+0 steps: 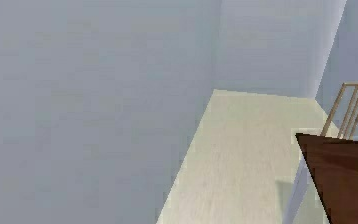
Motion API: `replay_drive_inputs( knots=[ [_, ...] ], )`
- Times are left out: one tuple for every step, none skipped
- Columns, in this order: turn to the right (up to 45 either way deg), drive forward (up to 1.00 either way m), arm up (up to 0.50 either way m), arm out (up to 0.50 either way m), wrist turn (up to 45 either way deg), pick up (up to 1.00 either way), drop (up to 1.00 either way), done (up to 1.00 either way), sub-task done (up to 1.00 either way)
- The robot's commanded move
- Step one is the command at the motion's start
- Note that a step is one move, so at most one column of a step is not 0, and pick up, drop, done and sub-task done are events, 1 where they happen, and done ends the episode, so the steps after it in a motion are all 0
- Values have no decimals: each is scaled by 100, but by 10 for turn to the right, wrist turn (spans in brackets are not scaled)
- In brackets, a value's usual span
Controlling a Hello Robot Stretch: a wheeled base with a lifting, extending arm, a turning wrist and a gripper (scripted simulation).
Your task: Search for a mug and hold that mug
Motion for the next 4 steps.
replay_drive_inputs(
  knots=[
    [0, 0, 36, 0, 0, 0, 0, 0, 0],
    [0, 0, 0, 14, 0, 0, 0, 0, 0],
    [0, 0, 0, 0, 450, 0, 0, 0, 0],
    [0, 0, 0, 0, 450, 0, 0, 0, 0]
  ],
)
